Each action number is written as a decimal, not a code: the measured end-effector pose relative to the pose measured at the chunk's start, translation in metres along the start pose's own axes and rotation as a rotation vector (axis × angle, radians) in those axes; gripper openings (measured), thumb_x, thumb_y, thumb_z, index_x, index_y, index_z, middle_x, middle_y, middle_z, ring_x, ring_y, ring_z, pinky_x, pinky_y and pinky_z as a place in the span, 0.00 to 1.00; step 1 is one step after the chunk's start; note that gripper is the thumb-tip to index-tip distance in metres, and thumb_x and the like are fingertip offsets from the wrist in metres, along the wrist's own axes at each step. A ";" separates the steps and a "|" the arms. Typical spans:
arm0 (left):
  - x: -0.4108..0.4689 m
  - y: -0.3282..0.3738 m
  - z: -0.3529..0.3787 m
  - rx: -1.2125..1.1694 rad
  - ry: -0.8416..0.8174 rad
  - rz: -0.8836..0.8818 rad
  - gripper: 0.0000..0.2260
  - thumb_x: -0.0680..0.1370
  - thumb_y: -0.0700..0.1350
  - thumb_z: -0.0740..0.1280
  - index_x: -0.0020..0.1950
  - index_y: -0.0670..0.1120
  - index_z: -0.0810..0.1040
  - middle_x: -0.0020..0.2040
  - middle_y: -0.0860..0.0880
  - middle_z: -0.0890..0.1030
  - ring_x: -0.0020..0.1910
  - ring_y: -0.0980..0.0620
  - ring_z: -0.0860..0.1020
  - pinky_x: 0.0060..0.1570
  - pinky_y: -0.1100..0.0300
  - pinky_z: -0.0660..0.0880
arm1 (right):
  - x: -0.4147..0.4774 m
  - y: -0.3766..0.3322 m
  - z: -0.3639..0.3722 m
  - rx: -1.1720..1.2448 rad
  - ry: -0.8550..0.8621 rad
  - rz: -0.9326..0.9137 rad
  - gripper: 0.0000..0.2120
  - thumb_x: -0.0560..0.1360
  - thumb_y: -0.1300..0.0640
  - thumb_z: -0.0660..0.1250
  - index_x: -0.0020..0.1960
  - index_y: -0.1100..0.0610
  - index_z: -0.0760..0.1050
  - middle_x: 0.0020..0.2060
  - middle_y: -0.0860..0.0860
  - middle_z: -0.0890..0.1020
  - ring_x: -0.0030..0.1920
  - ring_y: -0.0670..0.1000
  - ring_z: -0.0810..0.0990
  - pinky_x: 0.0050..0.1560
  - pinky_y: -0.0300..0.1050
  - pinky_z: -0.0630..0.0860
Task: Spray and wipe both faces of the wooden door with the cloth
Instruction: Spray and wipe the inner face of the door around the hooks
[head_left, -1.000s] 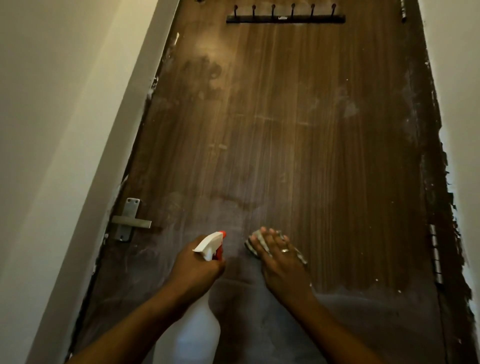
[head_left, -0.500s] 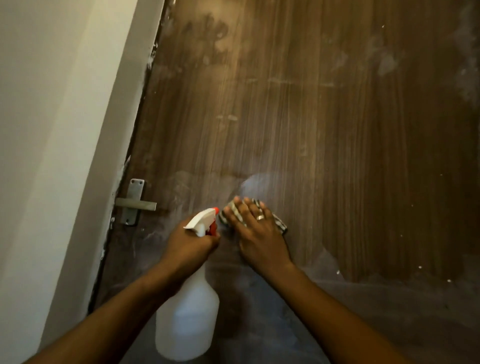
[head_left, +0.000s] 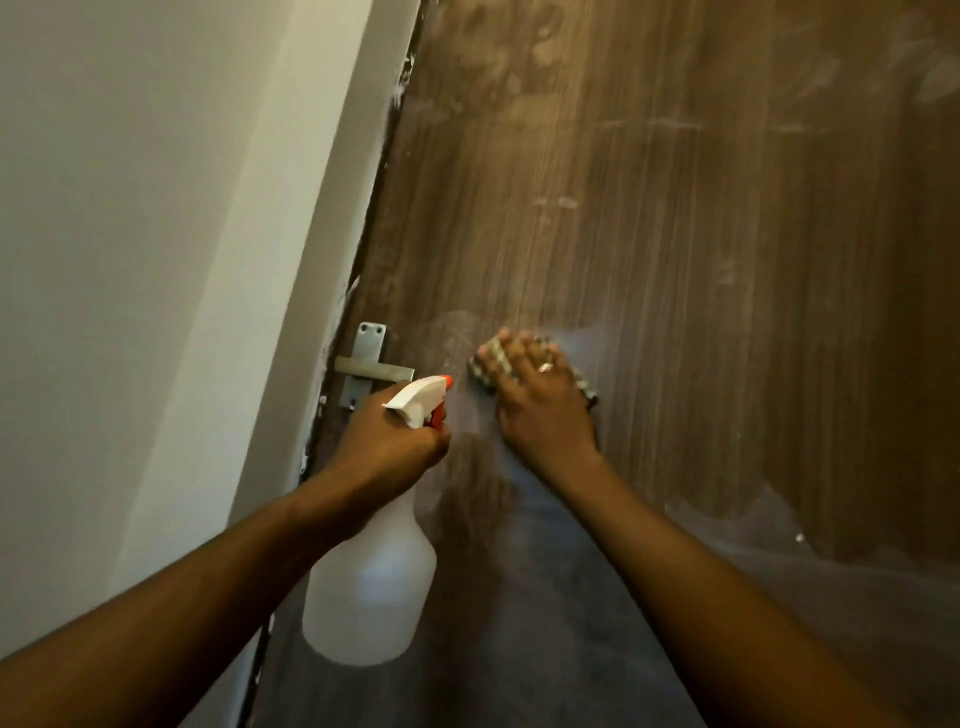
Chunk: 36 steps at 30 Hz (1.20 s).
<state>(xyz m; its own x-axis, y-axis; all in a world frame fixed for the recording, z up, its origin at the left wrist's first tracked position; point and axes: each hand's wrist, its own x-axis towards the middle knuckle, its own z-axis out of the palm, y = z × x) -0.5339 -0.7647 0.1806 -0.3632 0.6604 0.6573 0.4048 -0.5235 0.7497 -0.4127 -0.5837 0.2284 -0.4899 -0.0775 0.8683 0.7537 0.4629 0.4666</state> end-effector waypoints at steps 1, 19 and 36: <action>-0.001 0.000 -0.005 0.013 0.008 -0.001 0.25 0.71 0.34 0.69 0.66 0.48 0.73 0.50 0.45 0.79 0.47 0.47 0.78 0.40 0.59 0.74 | -0.017 -0.008 0.001 -0.004 -0.044 -0.073 0.24 0.78 0.55 0.59 0.74 0.54 0.69 0.73 0.58 0.69 0.73 0.60 0.67 0.73 0.61 0.61; -0.002 -0.009 -0.069 -0.002 0.013 0.010 0.24 0.74 0.39 0.70 0.68 0.48 0.68 0.53 0.49 0.74 0.54 0.49 0.75 0.57 0.54 0.75 | -0.005 -0.057 0.019 -0.052 -0.163 -0.122 0.28 0.78 0.52 0.56 0.78 0.53 0.62 0.76 0.56 0.64 0.76 0.58 0.61 0.76 0.58 0.58; 0.005 -0.020 -0.121 0.020 0.050 -0.032 0.26 0.73 0.40 0.70 0.69 0.47 0.66 0.58 0.48 0.73 0.54 0.51 0.73 0.63 0.47 0.73 | 0.065 -0.071 0.040 -0.045 -0.147 -0.096 0.27 0.82 0.44 0.54 0.79 0.51 0.58 0.77 0.54 0.61 0.78 0.56 0.59 0.78 0.53 0.48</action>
<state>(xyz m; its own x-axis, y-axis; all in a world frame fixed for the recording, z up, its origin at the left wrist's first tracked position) -0.6451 -0.8162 0.1784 -0.4176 0.6482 0.6367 0.4091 -0.4916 0.7687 -0.5161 -0.5861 0.2448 -0.6169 0.0117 0.7869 0.7175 0.4193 0.5563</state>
